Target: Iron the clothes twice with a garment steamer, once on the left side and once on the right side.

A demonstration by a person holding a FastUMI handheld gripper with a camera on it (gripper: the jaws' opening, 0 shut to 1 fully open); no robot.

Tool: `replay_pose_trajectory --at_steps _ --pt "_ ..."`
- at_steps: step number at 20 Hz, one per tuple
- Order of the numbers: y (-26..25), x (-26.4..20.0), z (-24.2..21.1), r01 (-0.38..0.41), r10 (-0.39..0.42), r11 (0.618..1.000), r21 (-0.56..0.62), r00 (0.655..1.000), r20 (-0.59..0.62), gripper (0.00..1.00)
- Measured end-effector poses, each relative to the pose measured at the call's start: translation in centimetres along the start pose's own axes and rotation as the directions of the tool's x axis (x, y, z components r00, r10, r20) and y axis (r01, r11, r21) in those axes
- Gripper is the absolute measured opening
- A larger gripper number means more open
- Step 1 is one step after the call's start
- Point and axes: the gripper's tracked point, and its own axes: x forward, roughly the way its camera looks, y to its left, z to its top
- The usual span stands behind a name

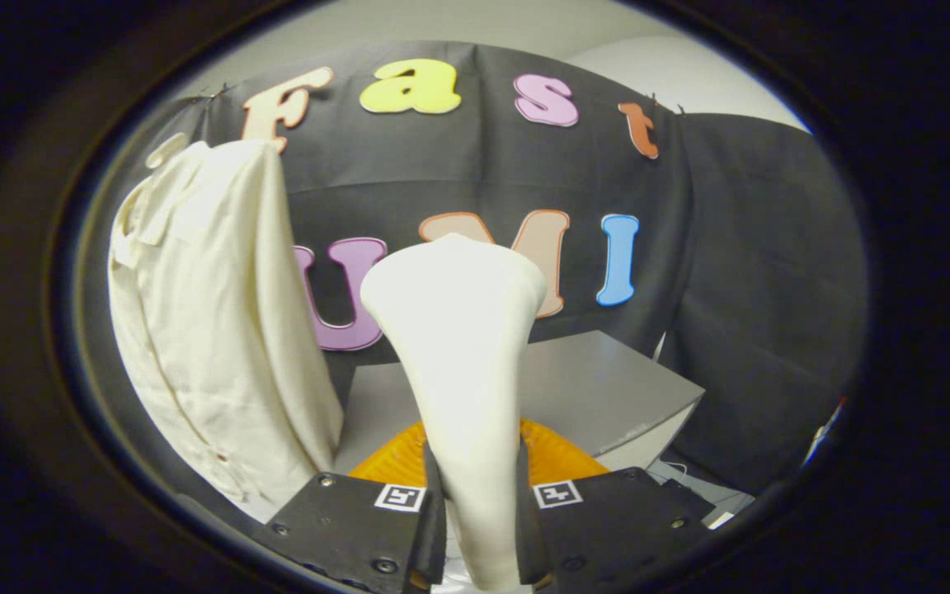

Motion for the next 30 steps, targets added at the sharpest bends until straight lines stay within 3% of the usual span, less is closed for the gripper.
replay_pose_trajectory --at_steps 6,14,21,30 --pt "11.5 -11.7 0.3 -0.129 0.131 0.991 -0.031 0.988 0.079 0.33" --pt "27.6 -18.9 -1.7 -0.318 0.319 0.948 -0.03 0.941 0.109 0.33" --pt "35.2 -16.0 -4.5 -0.368 0.371 0.928 -0.048 0.925 0.077 0.33" --pt "38.6 -7.3 -4.7 -0.305 0.309 0.949 -0.085 0.95 0.042 0.33"
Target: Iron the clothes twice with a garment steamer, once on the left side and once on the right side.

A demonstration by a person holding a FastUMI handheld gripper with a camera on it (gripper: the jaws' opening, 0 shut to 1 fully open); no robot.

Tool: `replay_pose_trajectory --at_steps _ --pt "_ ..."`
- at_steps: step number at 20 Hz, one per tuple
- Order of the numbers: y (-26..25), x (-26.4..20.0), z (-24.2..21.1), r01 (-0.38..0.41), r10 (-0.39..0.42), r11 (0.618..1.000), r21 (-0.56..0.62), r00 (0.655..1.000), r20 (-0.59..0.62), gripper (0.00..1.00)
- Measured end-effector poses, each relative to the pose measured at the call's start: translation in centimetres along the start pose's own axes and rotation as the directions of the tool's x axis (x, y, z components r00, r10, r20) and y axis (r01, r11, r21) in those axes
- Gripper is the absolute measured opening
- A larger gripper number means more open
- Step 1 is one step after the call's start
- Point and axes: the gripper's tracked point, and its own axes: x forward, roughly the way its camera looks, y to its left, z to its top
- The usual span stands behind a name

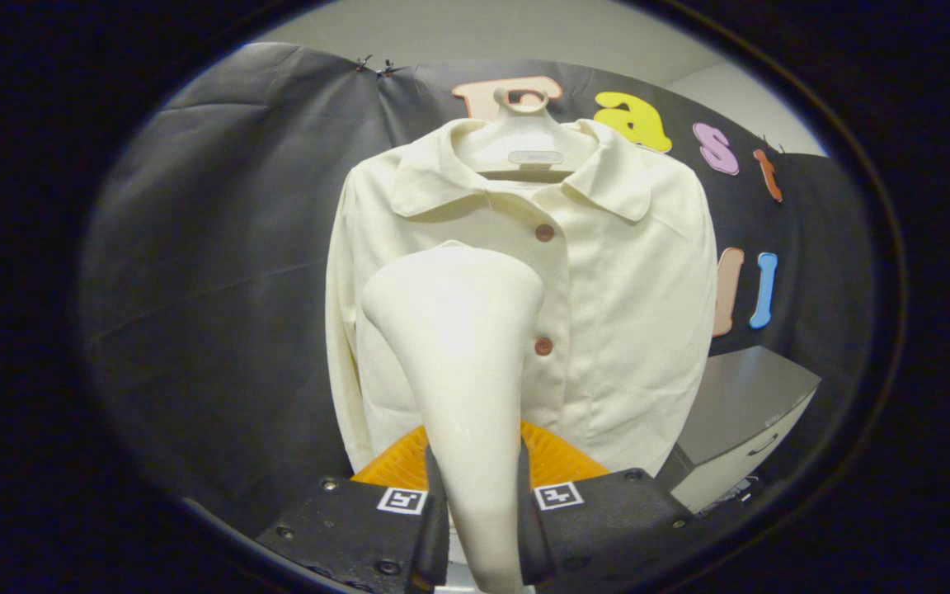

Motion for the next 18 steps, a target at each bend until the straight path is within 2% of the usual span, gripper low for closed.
replay_pose_trajectory --at_steps 4,9,14,18 --pt "-0.2 2.3 -1.6 0.04 -0.04 0.999 -0.002 0.999 -0.026 0.33" --pt "-0.8 2.8 -4.8 0.102 -0.101 0.995 0.008 0.994 -0.042 0.33" --pt "-0.8 2.6 -9.1 0.121 -0.125 0.992 -0.041 0.986 -0.109 0.33" --pt "-0.6 2.5 -12.1 0.119 -0.123 0.992 -0.038 0.983 -0.136 0.34"
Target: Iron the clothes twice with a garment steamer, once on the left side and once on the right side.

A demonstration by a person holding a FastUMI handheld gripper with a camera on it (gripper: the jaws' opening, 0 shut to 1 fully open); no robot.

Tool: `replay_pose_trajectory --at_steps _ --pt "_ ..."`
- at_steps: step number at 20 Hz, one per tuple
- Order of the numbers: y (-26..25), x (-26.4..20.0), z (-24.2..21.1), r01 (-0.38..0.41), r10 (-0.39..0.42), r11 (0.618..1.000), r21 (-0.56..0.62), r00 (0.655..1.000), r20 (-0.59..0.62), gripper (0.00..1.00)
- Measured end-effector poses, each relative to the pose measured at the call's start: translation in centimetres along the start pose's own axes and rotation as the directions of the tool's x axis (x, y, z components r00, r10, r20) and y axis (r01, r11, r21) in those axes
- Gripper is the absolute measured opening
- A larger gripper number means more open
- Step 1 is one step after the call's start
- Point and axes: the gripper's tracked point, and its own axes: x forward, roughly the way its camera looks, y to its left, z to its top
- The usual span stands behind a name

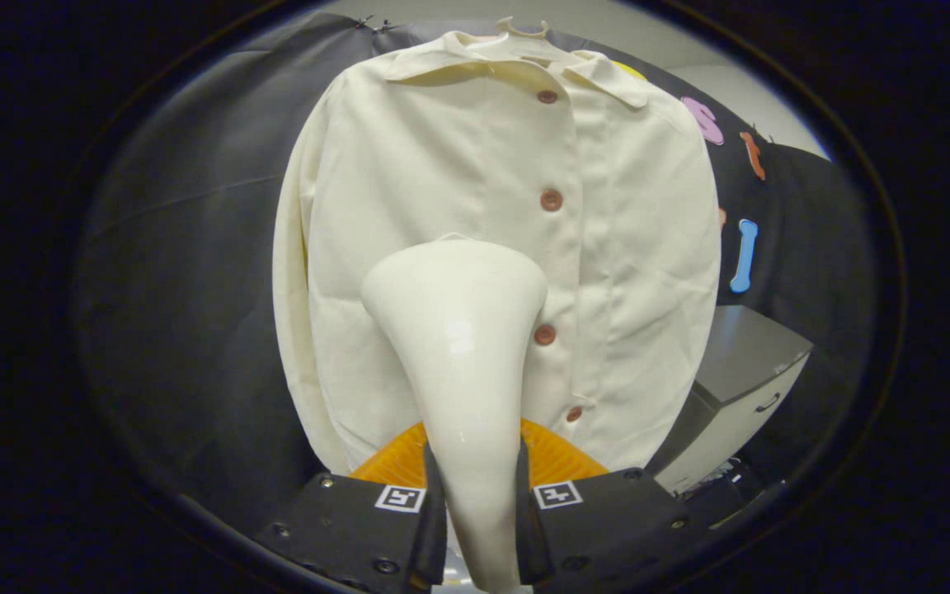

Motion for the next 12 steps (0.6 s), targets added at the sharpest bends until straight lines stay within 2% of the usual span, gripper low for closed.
replay_pose_trajectory --at_steps 7,12 --pt "0.2 0.6 -7.1 0.021 -0.025 0.999 -0.045 0.996 -0.083 0.33" --pt "0.3 1.0 -11.3 0.037 -0.037 0.999 -0.002 0.992 -0.121 0.34"
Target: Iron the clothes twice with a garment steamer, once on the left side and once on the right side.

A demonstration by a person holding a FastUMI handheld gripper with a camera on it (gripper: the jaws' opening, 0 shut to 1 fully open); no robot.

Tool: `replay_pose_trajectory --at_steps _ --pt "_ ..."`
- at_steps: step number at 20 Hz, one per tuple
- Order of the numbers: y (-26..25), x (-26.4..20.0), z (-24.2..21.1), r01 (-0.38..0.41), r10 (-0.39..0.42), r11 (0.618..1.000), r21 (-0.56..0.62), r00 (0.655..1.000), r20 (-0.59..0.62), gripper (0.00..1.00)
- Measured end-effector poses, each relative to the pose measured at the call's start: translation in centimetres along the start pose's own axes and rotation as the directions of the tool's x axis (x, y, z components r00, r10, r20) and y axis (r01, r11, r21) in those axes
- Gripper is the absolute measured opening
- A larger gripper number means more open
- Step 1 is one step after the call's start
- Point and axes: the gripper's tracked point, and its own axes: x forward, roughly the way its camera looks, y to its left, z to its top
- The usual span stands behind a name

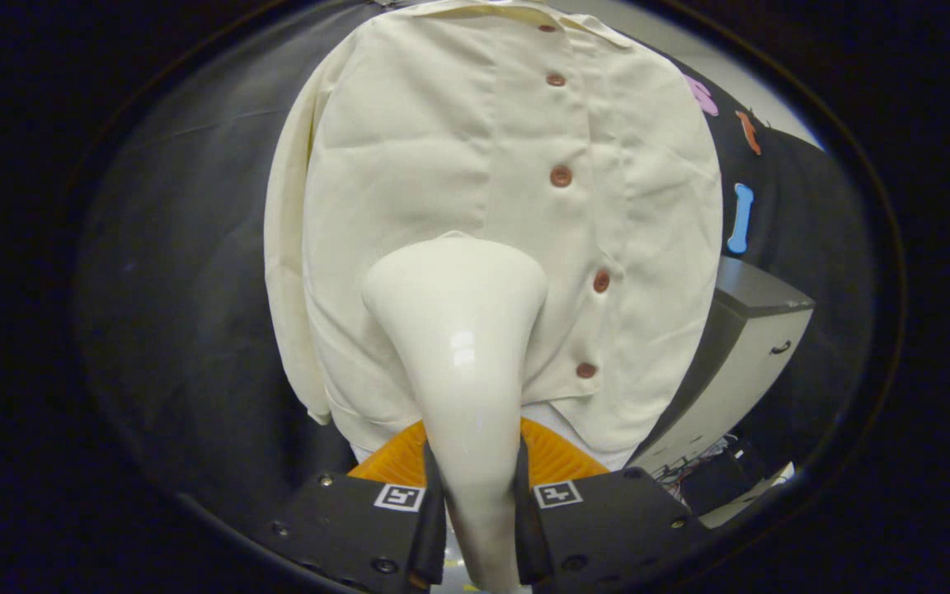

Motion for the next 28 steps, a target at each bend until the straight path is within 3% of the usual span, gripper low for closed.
replay_pose_trajectory --at_steps 8,17,28 --pt "0.0 0.7 -4.2 0.004 -0.004 1.0 0.0 0.998 -0.056 0.34" --pt "1.0 -1.7 -5.6 -0.04 0.036 0.998 -0.039 0.994 -0.101 0.34" --pt "-2.4 -9.2 5.9 -0.043 0.044 0.999 -0.005 0.998 0.053 0.34"
